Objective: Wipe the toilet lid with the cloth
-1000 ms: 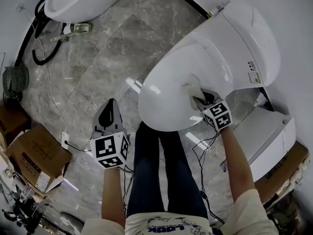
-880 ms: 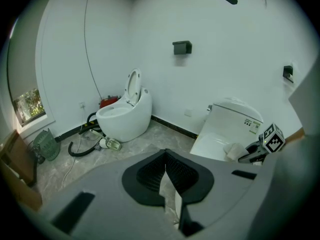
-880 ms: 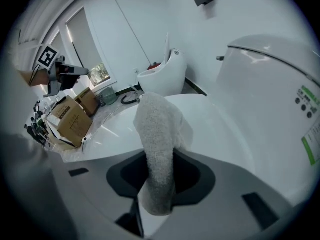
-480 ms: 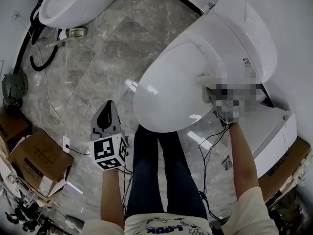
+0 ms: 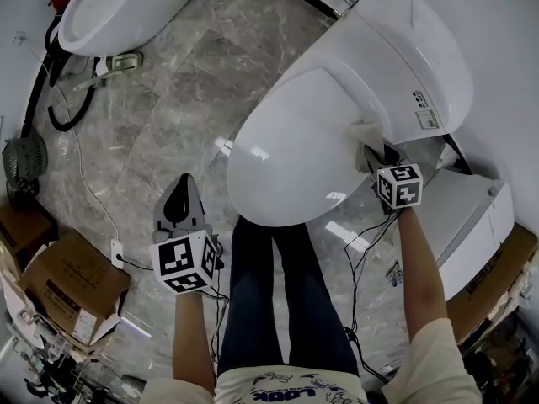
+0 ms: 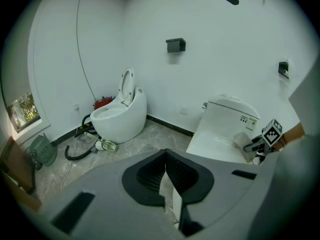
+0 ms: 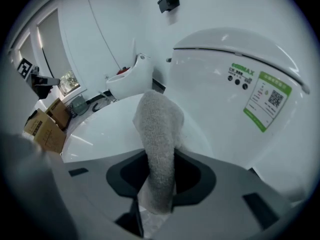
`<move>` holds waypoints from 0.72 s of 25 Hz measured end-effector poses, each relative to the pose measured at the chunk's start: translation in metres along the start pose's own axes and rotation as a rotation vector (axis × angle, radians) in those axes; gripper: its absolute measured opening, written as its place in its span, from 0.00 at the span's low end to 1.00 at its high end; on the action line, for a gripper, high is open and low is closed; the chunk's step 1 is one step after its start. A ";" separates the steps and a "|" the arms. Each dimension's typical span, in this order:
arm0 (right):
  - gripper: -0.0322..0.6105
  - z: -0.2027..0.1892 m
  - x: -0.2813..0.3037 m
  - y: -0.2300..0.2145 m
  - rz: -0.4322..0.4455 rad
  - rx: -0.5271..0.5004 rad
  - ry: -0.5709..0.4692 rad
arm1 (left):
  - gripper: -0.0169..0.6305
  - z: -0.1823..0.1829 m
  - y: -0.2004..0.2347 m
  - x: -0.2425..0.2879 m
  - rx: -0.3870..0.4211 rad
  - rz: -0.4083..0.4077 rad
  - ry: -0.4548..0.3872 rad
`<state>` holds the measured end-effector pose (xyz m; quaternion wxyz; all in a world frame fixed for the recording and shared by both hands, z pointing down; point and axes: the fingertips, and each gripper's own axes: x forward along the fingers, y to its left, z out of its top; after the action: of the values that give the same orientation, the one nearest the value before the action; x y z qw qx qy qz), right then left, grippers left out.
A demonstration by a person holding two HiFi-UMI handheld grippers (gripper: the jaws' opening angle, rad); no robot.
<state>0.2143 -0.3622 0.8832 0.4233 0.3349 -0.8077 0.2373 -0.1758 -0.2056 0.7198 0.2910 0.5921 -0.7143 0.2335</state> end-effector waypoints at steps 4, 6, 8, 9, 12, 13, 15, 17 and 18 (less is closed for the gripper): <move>0.23 -0.008 -0.005 -0.005 -0.042 0.038 0.004 | 0.04 0.000 -0.002 0.002 0.009 -0.015 0.002; 0.23 -0.012 -0.007 -0.005 -0.064 0.053 0.005 | 0.04 0.001 -0.004 0.002 0.013 -0.023 0.001; 0.22 -0.017 -0.010 -0.005 -0.085 0.063 0.006 | 0.04 0.001 -0.006 0.003 0.017 -0.032 0.000; 0.22 -0.020 -0.011 -0.004 -0.093 0.066 0.007 | 0.04 0.001 -0.006 0.003 0.020 -0.036 -0.001; 0.22 -0.030 -0.015 0.000 -0.105 0.080 0.014 | 0.04 -0.001 -0.007 0.003 0.029 -0.048 -0.003; 0.22 -0.034 -0.016 0.001 -0.108 0.085 0.017 | 0.04 -0.001 -0.008 0.003 0.031 -0.051 -0.003; 0.21 -0.040 -0.019 0.006 -0.116 0.096 0.021 | 0.04 -0.003 -0.008 0.002 0.033 -0.058 -0.001; 0.21 -0.046 -0.022 0.012 -0.125 0.103 0.024 | 0.04 -0.005 -0.008 0.000 0.036 -0.064 0.000; 0.21 -0.050 -0.024 0.017 -0.128 0.104 0.025 | 0.04 -0.006 -0.008 -0.002 0.037 -0.067 0.000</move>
<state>0.2378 -0.3099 0.8876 0.4297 0.4043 -0.7658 0.2557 -0.1667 -0.2020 0.7230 0.2877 0.6210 -0.6895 0.2371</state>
